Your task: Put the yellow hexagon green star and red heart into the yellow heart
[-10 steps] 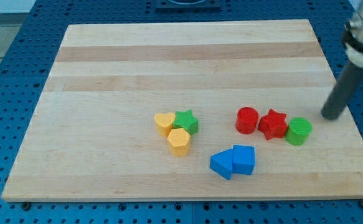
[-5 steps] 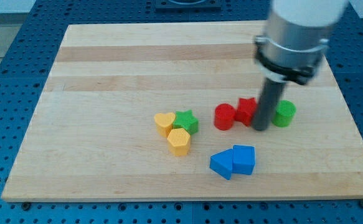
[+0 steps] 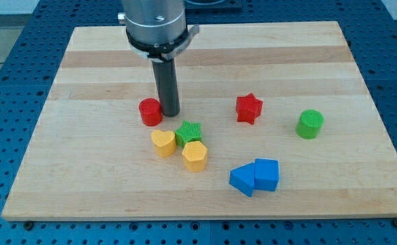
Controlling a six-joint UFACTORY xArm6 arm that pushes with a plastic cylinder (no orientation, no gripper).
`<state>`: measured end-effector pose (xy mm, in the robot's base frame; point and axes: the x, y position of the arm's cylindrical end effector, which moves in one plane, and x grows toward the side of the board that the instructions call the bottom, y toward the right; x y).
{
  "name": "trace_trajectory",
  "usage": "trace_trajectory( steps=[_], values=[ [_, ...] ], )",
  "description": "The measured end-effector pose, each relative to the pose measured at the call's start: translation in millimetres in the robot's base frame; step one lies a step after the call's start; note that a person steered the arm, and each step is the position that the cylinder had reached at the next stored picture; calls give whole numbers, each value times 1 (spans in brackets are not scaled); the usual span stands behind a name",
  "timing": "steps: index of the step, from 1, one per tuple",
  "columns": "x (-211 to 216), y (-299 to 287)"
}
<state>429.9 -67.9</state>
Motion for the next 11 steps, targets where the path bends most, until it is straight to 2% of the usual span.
trace_trajectory(
  steps=[1, 2, 3, 4, 5, 6, 8, 9, 10, 11],
  values=[
    [-43, -27],
    [-39, -79],
    [-14, -117],
    [12, -110],
    [6, -85],
    [-21, -64],
    [28, -18],
    [35, 0],
    [9, -5],
    [-25, 22]
  ],
)
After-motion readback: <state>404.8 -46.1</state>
